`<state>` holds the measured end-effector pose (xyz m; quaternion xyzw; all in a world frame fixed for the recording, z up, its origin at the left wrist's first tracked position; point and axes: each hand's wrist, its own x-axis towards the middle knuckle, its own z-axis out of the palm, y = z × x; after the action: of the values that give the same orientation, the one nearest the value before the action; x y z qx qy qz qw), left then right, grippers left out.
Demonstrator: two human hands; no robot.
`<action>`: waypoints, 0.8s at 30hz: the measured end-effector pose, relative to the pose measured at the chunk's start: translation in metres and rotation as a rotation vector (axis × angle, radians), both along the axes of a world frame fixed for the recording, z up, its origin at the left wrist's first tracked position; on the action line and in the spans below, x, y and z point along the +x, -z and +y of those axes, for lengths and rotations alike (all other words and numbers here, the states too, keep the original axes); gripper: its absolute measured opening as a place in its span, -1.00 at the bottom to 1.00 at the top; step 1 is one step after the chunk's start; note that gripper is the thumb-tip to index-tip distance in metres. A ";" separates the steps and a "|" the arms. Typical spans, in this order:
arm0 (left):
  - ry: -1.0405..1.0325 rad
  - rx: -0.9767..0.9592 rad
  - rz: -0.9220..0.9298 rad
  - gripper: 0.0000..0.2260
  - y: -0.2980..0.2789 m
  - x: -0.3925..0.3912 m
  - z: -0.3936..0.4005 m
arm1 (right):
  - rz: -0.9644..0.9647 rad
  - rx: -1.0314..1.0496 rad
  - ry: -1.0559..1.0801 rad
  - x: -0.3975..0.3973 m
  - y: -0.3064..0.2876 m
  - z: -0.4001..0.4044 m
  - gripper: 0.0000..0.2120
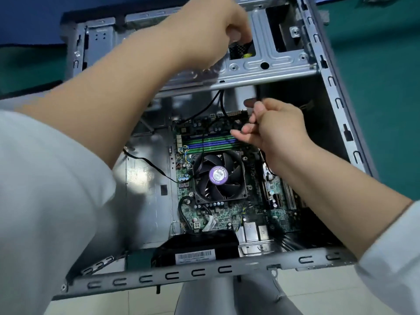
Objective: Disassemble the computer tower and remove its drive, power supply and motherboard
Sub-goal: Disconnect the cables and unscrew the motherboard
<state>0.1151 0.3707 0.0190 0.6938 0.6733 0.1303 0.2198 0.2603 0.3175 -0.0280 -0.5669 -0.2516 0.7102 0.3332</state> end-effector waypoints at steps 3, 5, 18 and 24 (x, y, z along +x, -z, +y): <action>0.034 -0.011 0.021 -0.74 -0.001 -0.002 0.007 | 0.001 0.021 -0.005 0.004 0.001 0.001 -0.82; 0.063 -0.010 0.089 -0.74 -0.001 -0.004 0.010 | -0.016 0.048 -0.021 0.004 0.004 -0.001 -0.82; -0.071 0.066 -0.169 -0.81 0.008 0.000 0.011 | -0.010 0.072 -0.045 0.005 0.004 0.003 -0.83; -0.312 0.275 -0.150 -0.81 0.008 -0.011 0.001 | -0.642 0.481 -0.524 0.036 -0.018 0.007 -0.74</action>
<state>0.1045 0.3720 0.0110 0.5930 0.7303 0.3045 0.1495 0.2963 0.3249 -0.0104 -0.5816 -0.6336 0.4810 0.1701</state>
